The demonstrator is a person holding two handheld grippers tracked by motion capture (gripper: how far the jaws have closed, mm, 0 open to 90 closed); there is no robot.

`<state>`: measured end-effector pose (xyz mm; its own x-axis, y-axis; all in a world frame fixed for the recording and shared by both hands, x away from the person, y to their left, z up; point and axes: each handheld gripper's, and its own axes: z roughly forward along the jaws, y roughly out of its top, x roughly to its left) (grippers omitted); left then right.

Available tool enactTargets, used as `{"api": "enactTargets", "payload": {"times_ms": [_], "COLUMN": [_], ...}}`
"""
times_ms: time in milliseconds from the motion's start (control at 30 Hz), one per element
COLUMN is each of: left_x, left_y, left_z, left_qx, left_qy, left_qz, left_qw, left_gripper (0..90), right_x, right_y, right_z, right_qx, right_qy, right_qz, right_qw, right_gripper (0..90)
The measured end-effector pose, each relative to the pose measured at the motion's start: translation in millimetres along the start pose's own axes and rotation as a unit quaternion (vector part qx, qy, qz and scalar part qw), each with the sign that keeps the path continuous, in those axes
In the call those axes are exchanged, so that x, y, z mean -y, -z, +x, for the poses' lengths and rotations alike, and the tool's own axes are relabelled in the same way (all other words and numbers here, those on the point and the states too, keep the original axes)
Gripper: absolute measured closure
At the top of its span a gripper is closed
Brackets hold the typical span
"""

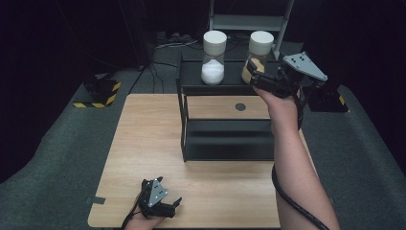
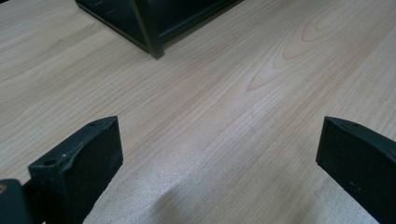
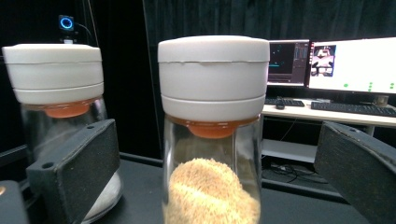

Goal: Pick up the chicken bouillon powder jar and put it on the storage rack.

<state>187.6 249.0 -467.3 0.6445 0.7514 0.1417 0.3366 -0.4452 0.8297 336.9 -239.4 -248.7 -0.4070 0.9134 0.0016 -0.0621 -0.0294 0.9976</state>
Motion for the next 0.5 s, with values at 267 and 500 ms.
{"api": "enactTargets", "payload": {"times_ms": [267, 500], "left_x": [-1.7, -1.4], "left_y": [-0.7, -0.6], "left_z": [-1.9, -2.4], "left_qx": [-0.002, -0.004], "left_qy": [-0.007, -0.006], "left_qz": [0.005, 0.004], "left_qw": [1.0000, 1.0000], "left_gripper": [0.9, 0.9], "right_x": [0.4, 1.1], "right_y": [16.5, 28.9], "right_z": [2.2, 6.8], "right_qx": [-0.008, -0.014], "right_qy": [-0.001, 0.000], "right_qz": [-0.001, 0.001], "right_qw": [1.0000, 0.9999], "right_gripper": [0.0, 0.0]}}
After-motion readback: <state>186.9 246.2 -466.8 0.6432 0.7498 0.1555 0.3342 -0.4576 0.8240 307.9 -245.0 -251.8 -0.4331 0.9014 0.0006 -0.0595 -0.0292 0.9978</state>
